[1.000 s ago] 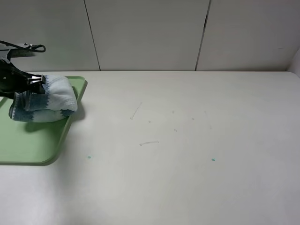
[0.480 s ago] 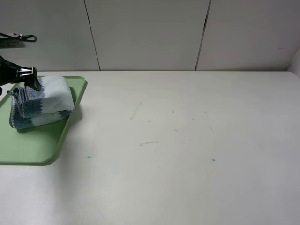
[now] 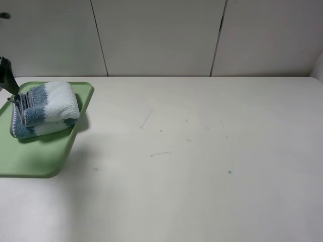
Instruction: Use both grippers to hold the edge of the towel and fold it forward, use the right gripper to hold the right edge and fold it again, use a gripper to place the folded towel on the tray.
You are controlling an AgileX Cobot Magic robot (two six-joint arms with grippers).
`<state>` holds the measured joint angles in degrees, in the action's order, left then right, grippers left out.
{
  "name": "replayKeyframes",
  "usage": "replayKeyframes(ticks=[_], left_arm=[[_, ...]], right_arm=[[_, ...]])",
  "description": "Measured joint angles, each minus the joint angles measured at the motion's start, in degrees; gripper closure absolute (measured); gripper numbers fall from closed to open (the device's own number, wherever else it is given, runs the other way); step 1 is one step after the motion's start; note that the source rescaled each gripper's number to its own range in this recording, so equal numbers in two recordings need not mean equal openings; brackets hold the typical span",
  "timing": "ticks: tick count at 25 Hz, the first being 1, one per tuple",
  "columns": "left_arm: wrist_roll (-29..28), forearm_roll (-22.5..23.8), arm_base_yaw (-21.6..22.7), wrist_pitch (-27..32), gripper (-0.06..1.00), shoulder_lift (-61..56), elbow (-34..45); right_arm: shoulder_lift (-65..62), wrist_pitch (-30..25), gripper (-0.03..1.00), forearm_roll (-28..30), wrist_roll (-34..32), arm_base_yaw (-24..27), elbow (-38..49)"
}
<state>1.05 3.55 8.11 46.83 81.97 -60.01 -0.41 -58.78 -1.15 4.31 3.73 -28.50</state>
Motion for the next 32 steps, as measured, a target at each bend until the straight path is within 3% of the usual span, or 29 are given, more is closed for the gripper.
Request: replayKeyframes(ticks=[14, 21, 32], left_arm=[[8.41, -2.69, 0.00, 20.73, -0.06, -18.76, 0.04], [8.59, -2.75, 0.00, 21.15, -0.06, -29.56, 1.08], [8.59, -3.87, 0.00, 21.22, -0.06, -51.88, 9.63]], right_arm=[[0.00, 0.00, -0.03, 0.00, 0.00, 0.00, 0.00], [0.00, 0.00, -0.03, 0.00, 0.00, 0.00, 0.00], [0.00, 0.00, -0.03, 0.00, 0.00, 0.00, 0.00]])
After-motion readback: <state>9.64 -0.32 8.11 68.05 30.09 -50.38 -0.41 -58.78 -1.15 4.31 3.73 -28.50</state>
